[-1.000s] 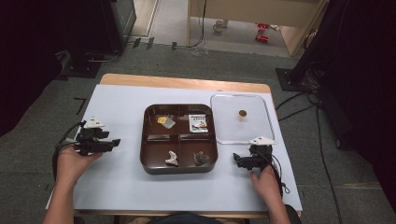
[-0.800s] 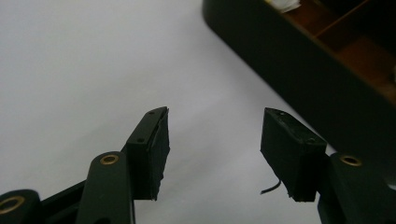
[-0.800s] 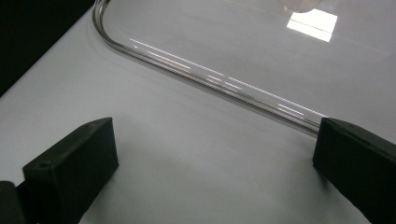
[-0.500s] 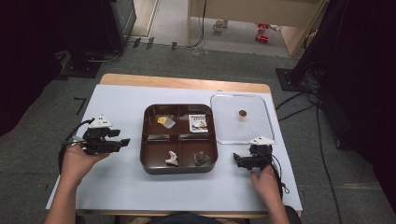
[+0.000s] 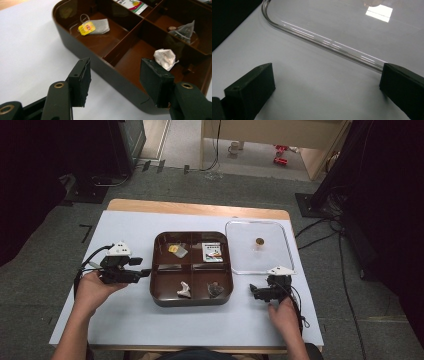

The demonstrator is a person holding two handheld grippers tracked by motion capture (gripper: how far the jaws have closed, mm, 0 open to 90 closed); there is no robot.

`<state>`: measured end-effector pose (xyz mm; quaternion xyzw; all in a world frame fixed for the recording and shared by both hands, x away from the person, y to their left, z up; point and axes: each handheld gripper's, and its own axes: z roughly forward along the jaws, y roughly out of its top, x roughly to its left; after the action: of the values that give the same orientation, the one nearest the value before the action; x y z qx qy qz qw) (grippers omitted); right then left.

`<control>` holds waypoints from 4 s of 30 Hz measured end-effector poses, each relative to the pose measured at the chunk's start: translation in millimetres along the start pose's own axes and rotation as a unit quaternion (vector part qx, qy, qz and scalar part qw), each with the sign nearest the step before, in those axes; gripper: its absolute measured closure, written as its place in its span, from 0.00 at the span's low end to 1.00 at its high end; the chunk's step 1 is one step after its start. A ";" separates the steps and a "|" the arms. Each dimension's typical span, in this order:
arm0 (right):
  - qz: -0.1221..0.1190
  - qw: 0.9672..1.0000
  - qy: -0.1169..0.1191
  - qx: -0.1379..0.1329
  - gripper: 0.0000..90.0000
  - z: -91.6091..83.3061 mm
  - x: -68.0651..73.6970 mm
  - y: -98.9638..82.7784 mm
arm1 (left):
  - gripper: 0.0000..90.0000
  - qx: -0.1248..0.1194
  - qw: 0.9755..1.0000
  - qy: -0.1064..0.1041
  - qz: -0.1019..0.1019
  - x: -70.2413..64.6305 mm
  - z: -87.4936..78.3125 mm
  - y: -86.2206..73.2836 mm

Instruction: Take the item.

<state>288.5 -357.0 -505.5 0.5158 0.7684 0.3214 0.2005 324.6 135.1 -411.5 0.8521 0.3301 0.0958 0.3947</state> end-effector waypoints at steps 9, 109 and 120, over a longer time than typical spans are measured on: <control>0.000 1.000 0.000 0.000 0.00 -0.1 0.0 -0.1 | 0.47 0.001 1.000 -0.020 0.019 -9.5 8.9 8.2; -0.002 1.000 -0.001 -0.001 0.00 -0.2 0.3 -0.3 | 0.93 0.179 0.974 -0.048 0.130 -80.7 98.5 32.6; -0.001 1.000 -0.002 -0.001 0.00 -0.3 0.6 -0.3 | 0.94 0.166 0.979 -0.050 0.107 -73.7 90.4 34.6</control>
<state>287.9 -356.6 -505.4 0.5150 0.7683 0.3212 0.2031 323.5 16.7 -439.4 0.9398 0.2281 0.0385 0.2514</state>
